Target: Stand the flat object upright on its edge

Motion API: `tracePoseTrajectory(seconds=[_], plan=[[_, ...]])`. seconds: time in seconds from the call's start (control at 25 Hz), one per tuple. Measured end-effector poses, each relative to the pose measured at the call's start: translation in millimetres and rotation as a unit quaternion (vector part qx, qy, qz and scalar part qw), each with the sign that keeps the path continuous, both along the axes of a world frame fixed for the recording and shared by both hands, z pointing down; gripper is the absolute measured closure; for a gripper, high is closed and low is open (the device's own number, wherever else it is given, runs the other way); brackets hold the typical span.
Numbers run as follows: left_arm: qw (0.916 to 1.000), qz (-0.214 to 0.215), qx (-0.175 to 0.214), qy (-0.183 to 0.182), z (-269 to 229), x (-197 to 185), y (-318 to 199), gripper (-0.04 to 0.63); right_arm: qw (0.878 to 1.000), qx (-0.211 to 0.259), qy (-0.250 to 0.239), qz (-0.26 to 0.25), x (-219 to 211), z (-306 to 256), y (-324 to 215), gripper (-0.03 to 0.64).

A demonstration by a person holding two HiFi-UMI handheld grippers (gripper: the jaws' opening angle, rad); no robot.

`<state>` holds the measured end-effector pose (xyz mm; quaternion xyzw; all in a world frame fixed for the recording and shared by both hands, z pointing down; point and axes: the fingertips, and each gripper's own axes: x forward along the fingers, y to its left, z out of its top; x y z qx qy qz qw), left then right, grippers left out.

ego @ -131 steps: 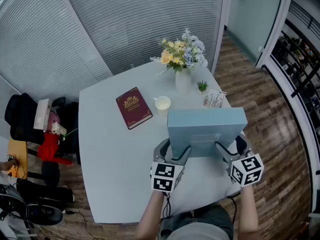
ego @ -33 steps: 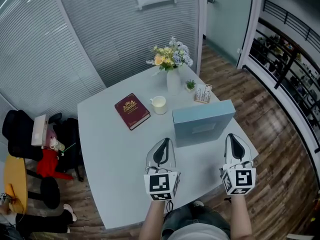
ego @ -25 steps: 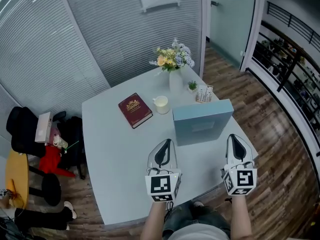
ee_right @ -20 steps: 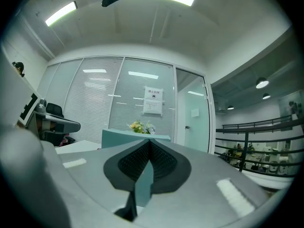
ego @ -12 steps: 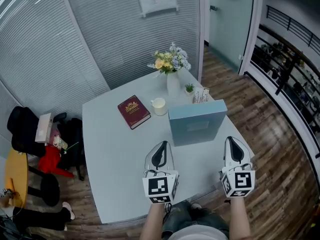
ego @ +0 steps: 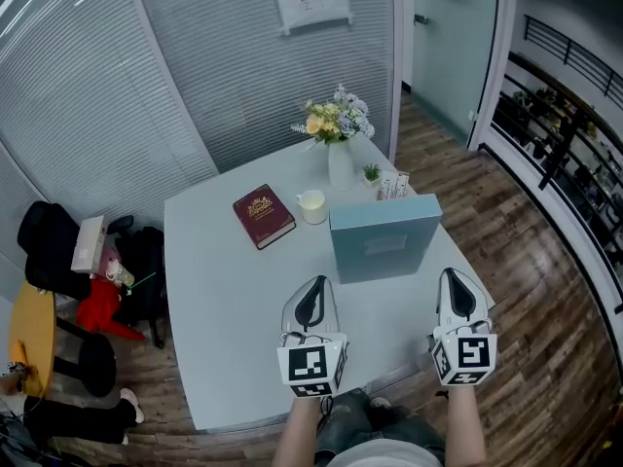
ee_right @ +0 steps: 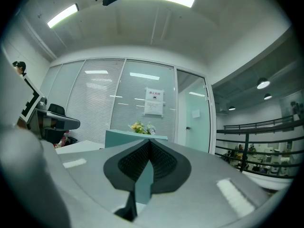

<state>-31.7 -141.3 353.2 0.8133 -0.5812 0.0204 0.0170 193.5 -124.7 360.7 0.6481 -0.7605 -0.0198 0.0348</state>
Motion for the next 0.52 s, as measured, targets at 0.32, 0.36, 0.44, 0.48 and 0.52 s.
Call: tracePoseTrajectory(seconds=[0.32,0.36,0.44,0.48,0.52], plan=[[1.0000,-0.001,0.003,0.001,-4.9,-0.3,4.6,0.594,1.000,0.000,-0.001,-0.005,-2.2,0.2,2.5,0.594],[1.0000,0.000,0.002,0.002,-4.7,-0.1,5.4,0.595,1.000,-0.001,-0.001,-0.005,-2.4,0.3,3.3,0.594],[1.0000,-0.001,0.002,0.001,-4.3,-1.1,6.1,0.594,1.000,-0.001,0.000,-0.006,-2.9,0.7,4.1,0.594],[1.0000,-0.002,0.003,0.000,-4.1,-2.0,6.1,0.595,1.000,-0.001,0.000,-0.007,-3.3,0.9,4.1,0.594],[1.0000,-0.003,0.004,0.000,-4.0,-2.9,5.9,0.595,1.000,-0.001,0.001,-0.008,-3.7,1.1,4.1,0.594]])
